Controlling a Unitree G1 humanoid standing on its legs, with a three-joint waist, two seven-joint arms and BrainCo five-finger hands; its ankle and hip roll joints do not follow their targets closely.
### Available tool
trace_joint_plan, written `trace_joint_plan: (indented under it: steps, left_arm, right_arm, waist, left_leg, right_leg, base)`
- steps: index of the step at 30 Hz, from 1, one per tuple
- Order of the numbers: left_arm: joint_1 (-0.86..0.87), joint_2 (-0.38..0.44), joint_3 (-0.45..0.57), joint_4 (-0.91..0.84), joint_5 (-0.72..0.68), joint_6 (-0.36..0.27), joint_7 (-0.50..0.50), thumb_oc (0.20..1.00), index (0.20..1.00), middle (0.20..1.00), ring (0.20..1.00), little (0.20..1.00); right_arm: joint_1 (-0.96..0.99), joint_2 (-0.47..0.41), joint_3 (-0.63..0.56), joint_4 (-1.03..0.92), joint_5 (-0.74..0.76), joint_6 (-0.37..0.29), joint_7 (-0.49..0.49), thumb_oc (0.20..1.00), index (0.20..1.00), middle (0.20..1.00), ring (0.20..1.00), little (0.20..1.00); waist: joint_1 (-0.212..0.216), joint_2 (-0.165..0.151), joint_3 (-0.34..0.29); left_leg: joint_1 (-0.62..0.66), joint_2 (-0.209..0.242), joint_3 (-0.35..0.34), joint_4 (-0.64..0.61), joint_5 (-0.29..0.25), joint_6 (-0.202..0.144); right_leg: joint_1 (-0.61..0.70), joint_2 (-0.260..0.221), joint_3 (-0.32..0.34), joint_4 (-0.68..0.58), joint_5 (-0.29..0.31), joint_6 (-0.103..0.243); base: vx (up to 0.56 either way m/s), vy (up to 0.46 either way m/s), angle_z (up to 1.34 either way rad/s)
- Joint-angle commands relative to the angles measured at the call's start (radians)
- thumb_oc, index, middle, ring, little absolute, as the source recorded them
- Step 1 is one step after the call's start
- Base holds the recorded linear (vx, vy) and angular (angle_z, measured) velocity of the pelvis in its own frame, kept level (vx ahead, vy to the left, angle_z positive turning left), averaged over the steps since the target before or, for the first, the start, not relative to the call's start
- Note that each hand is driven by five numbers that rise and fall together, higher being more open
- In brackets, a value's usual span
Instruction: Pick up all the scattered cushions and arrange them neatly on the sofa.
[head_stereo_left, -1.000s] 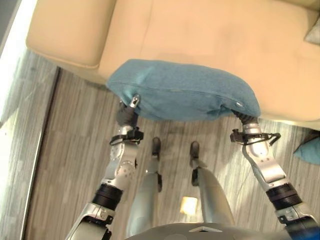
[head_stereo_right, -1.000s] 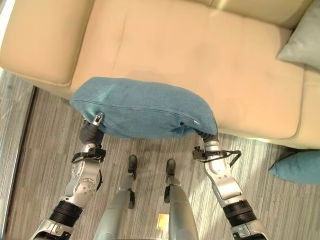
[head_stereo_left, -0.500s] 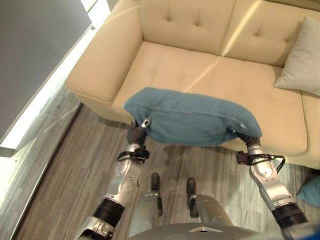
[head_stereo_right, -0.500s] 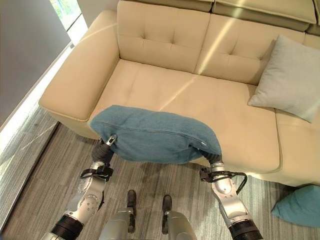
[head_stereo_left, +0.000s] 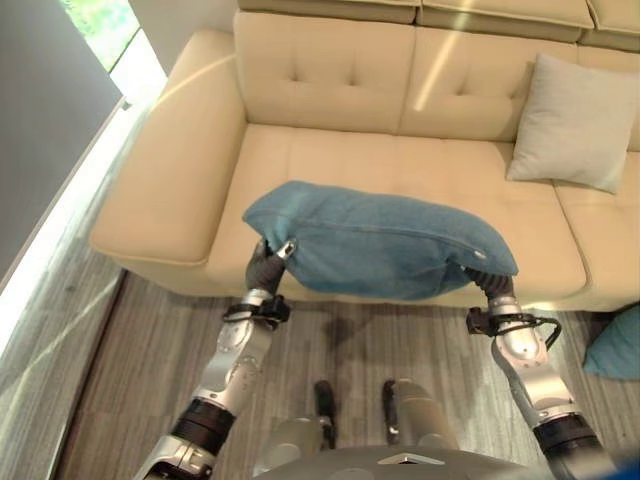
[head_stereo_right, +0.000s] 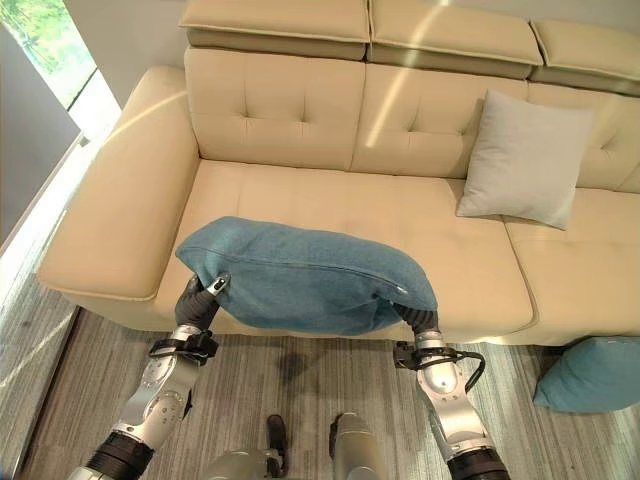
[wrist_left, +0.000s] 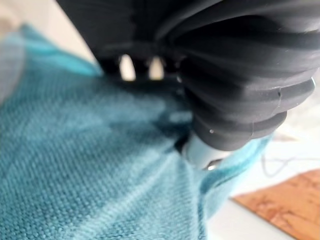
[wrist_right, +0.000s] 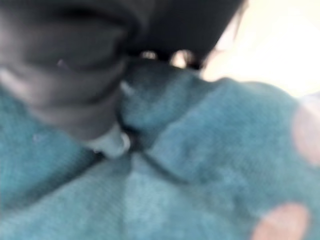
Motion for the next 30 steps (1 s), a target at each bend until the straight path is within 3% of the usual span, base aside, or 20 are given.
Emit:
trace_joint_plan:
  steps: [1,3,6,7,8,10,12,15,18,22,30]
  left_arm:
    - [-0.057,-0.025,-0.057,-0.115,0.074,-0.042,-0.089,0.200,0.200,0.200,0.200,0.200]
    - [-0.056,-0.033,-0.056,-0.106,0.068,-0.042,-0.106,0.200,0.200,0.200,0.200,0.200]
    - [-0.022,-0.060,-0.057,-0.105,0.047,-0.032,-0.125,0.200,0.200,0.200,0.200,0.200]
    - [-0.025,-0.064,-0.064,-0.101,0.042,-0.030,-0.128,0.200,0.200,0.200,0.200,0.200]
    - [-0.031,-0.064,-0.068,-0.103,0.038,-0.030,-0.128,0.200,0.200,0.200,0.200,0.200]
    - [-0.030,-0.061,-0.073,-0.111,0.038,-0.028,-0.126,0.200,0.200,0.200,0.200,0.200]
    - [-0.034,-0.065,-0.074,-0.110,0.036,-0.022,-0.120,0.200,0.200,0.200,0.200,0.200]
    - [-0.026,-0.066,-0.078,-0.107,0.044,-0.015,-0.125,0.200,0.200,0.200,0.200,0.200]
    - [-0.033,-0.062,-0.075,-0.112,0.052,-0.016,-0.116,0.200,0.200,0.200,0.200,0.200]
    - [-0.032,-0.066,-0.069,-0.113,0.057,-0.019,-0.109,0.200,0.200,0.200,0.200,0.200]
    - [-0.103,-0.020,-0.032,-0.118,0.110,-0.039,-0.052,0.200,0.200,0.200,0.200,0.200]
  right_arm:
    - [-0.118,-0.007,-0.008,-0.062,0.036,-0.084,-0.001,0.200,0.200,0.200,0.200,0.200]
    - [-0.114,-0.015,-0.011,-0.064,0.036,-0.083,0.002,0.200,0.200,0.200,0.200,0.200]
    - [-0.063,-0.017,-0.037,-0.072,0.035,-0.082,0.013,0.200,0.200,0.200,0.200,0.200]
    - [-0.054,-0.025,-0.044,-0.073,0.036,-0.083,0.011,0.200,0.200,0.200,0.200,0.200]
    - [-0.051,-0.030,-0.049,-0.074,0.040,-0.083,0.009,0.200,0.200,0.200,0.200,0.200]
    - [-0.058,-0.043,-0.042,-0.073,0.047,-0.087,0.002,0.200,0.200,0.200,0.200,0.200]
    - [-0.062,-0.052,-0.041,-0.070,0.051,-0.081,-0.003,0.200,0.200,0.200,0.200,0.200]
    - [-0.060,-0.061,-0.049,-0.069,0.047,-0.083,-0.002,0.200,0.200,0.200,0.200,0.200]
    - [-0.071,-0.063,-0.053,-0.062,0.045,-0.074,-0.014,0.200,0.200,0.200,0.200,0.200]
    - [-0.071,-0.052,-0.059,-0.064,0.024,-0.068,-0.015,0.200,0.200,0.200,0.200,0.200]
    - [-0.149,-0.053,-0.055,-0.038,0.019,-0.052,-0.032,0.200,0.200,0.200,0.200,0.200]
  waist:
    - [-0.025,-0.005,-0.059]
    - [-0.027,-0.009,-0.069]
    - [-0.046,0.008,-0.104]
    - [-0.053,0.009,-0.096]
    - [-0.058,-0.005,-0.089]
    - [-0.051,-0.021,-0.078]
    - [-0.035,-0.035,-0.068]
    - [-0.020,-0.041,-0.071]
    - [0.010,-0.018,-0.065]
    - [0.009,-0.005,-0.078]
    - [0.029,0.000,-0.133]
  left_leg:
    - [0.089,0.005,-0.111,0.026,-0.064,-0.076]
    - [0.124,-0.002,-0.119,0.021,-0.085,-0.085]
    - [0.151,0.042,-0.121,0.062,-0.040,-0.142]
    - [0.113,0.068,-0.115,0.163,-0.002,-0.172]
    - [0.036,0.089,-0.104,0.285,0.037,-0.180]
    - [-0.048,0.106,-0.092,0.423,0.059,-0.165]
    - [-0.128,0.100,-0.085,0.465,0.017,-0.139]
    - [-0.146,0.086,-0.083,0.294,-0.011,-0.133]
    - [-0.144,0.071,-0.135,0.094,0.069,-0.156]
    - [-0.096,0.063,-0.148,0.050,0.067,-0.151]
    - [0.029,0.054,-0.048,-0.054,0.051,-0.123]
  right_leg:
    - [0.097,0.030,-0.031,-0.308,0.173,0.051]
    - [0.135,0.022,-0.040,-0.364,0.193,0.049]
    - [0.206,0.036,-0.034,-0.345,0.192,0.009]
    - [0.224,0.036,-0.041,-0.337,0.184,-0.006]
    - [0.230,0.024,-0.045,-0.331,0.175,-0.022]
    - [0.251,0.025,-0.050,-0.324,0.153,-0.051]
    - [0.277,0.017,-0.047,-0.315,0.128,-0.059]
    - [0.313,0.007,-0.039,-0.331,0.115,-0.045]
    - [0.346,0.027,-0.021,-0.335,0.092,-0.039]
    - [0.355,0.017,-0.011,-0.311,0.077,-0.027]
    - [0.382,-0.034,0.013,-0.370,0.116,0.019]
  base:
    - [0.32,-0.060,0.00]
    - [0.36,-0.100,0.40]
    - [0.34,-0.158,0.63]
    - [0.12,-0.176,0.49]
    - [0.06,-0.184,0.54]
    - [0.10,-0.156,0.45]
    - [0.14,-0.071,-0.01]
    - [0.19,0.048,0.03]
    - [0.16,0.130,-0.17]
    - [0.13,0.167,-0.46]
    - [0.09,0.103,-0.40]
